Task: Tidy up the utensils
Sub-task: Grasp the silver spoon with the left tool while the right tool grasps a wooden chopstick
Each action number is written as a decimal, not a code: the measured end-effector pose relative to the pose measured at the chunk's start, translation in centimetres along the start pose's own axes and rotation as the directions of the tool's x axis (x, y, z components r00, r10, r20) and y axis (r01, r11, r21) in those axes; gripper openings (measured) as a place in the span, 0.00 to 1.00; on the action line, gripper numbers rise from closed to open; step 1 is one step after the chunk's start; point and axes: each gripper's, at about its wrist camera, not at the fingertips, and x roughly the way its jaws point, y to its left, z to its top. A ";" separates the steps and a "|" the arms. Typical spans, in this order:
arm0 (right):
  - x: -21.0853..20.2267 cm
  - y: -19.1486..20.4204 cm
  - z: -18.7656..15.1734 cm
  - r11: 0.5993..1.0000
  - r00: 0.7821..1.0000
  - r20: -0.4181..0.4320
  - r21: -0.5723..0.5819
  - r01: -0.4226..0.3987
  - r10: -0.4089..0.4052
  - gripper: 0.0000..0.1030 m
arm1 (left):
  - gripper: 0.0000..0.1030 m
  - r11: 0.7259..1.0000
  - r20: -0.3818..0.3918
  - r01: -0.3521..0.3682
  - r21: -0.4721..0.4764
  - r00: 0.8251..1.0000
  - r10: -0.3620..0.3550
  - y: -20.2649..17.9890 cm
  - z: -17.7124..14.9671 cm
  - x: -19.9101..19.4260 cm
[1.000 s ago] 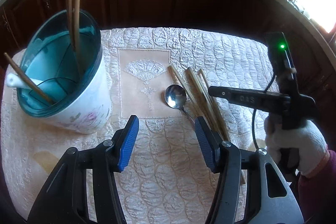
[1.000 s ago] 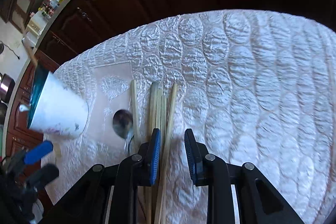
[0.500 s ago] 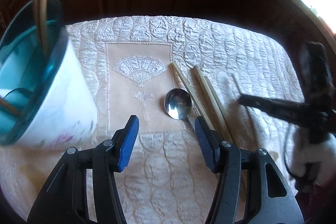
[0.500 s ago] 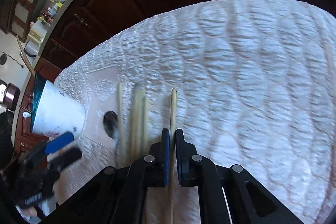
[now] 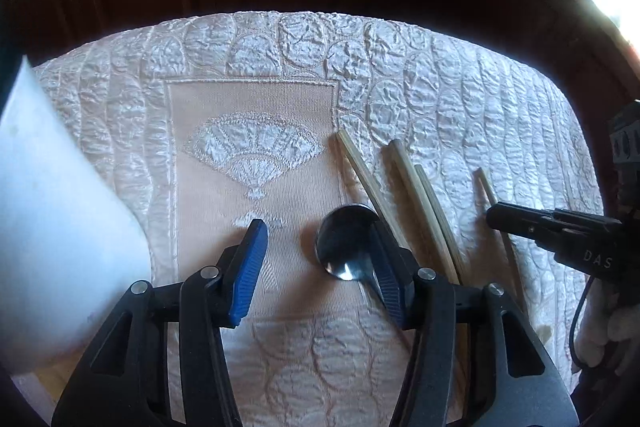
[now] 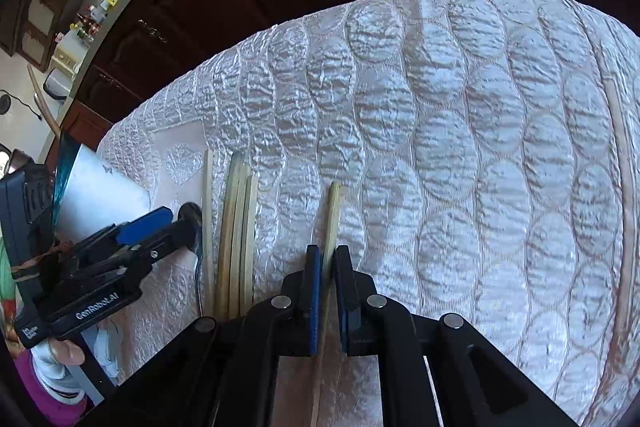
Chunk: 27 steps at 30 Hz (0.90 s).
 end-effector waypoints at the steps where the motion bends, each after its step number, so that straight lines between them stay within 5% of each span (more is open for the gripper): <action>1: 0.1 -0.1 0.2 1.000 1.000 -0.001 0.001 -0.001 0.001 0.06 | 0.47 1.000 0.000 0.000 0.000 1.000 0.000 0.0 0.1 0.1; 6: 0.8 0.3 1.3 1.000 1.000 -0.014 -0.016 0.001 -0.001 0.06 | 0.18 1.000 0.000 0.009 0.023 1.000 -0.009 -0.2 0.3 0.4; 12: 1.6 0.8 2.4 1.000 1.000 -0.019 -0.021 -0.018 0.018 0.06 | 0.07 0.999 -0.002 0.035 0.021 0.999 -0.035 -1.5 0.8 0.7; 18: 1.2 2.9 2.8 0.999 1.000 0.000 -0.046 -0.012 0.012 0.05 | 0.01 0.997 0.009 0.073 0.019 0.997 -0.073 -0.6 -0.9 -2.8; 27: -4.9 5.6 1.3 0.992 0.995 0.100 -0.122 -0.013 0.025 0.05 | 0.00 0.994 0.070 0.090 0.070 0.993 -0.095 -0.4 -2.6 -8.2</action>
